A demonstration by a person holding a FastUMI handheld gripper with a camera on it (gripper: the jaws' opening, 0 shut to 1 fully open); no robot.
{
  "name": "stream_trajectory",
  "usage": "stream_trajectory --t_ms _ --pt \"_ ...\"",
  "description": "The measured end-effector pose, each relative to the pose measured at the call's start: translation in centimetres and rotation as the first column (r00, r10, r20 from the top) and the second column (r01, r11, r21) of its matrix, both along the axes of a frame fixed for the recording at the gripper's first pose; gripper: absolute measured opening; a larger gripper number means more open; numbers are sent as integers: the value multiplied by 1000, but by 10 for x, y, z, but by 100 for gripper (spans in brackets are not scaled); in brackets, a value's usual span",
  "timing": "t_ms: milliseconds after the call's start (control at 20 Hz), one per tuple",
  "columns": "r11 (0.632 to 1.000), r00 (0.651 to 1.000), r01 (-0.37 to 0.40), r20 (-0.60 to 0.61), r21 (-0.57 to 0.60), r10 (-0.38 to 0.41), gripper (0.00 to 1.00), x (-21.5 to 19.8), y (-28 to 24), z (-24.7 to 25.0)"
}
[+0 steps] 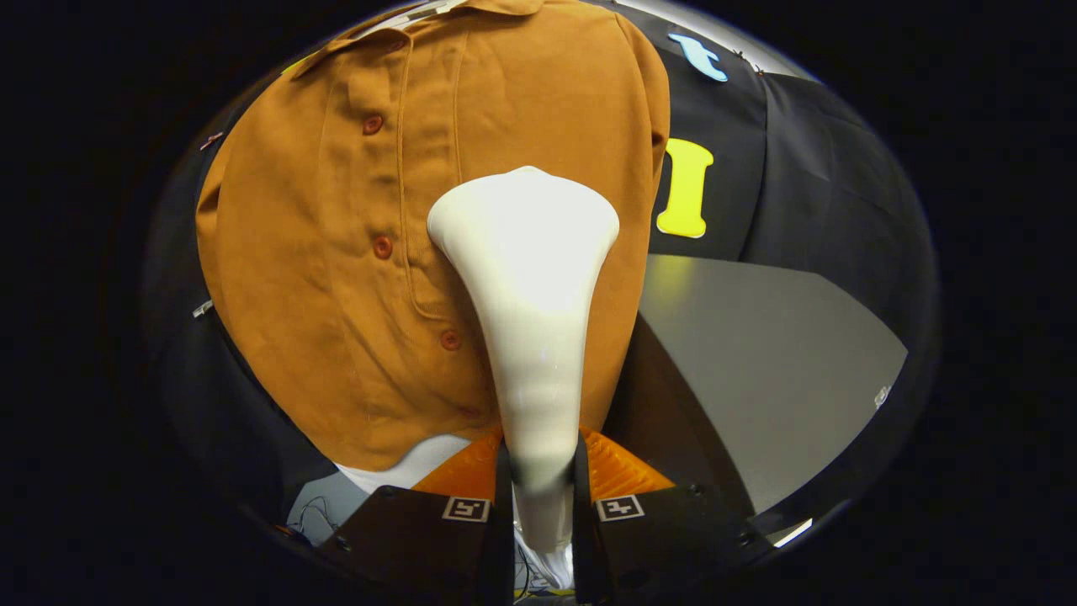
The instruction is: Iron the clothes twice with a garment steamer, once on the left side and once on the right side.
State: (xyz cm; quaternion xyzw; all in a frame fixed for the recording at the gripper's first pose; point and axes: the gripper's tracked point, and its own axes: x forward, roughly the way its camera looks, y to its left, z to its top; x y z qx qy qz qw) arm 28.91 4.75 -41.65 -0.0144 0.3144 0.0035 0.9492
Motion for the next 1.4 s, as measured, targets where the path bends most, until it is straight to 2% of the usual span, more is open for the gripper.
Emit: stream_trajectory --t_ms 350,500,700,850,1050,1400 --pt "1000 991 6 -132 -19 -8 31 -35 5 -59" --pt "1000 985 4 -171 -23 -8 31 -52 5 -69" --pt "1000 987 8 -159 -28 -13 31 -75 3 -60" --pt "1000 992 17 -122 -16 -19 31 -93 5 -38" --pt "1000 1000 8 -13 -10 -8 31 -106 16 17" --pt "1000 985 -29 170 13 26 31 -96 72 120"
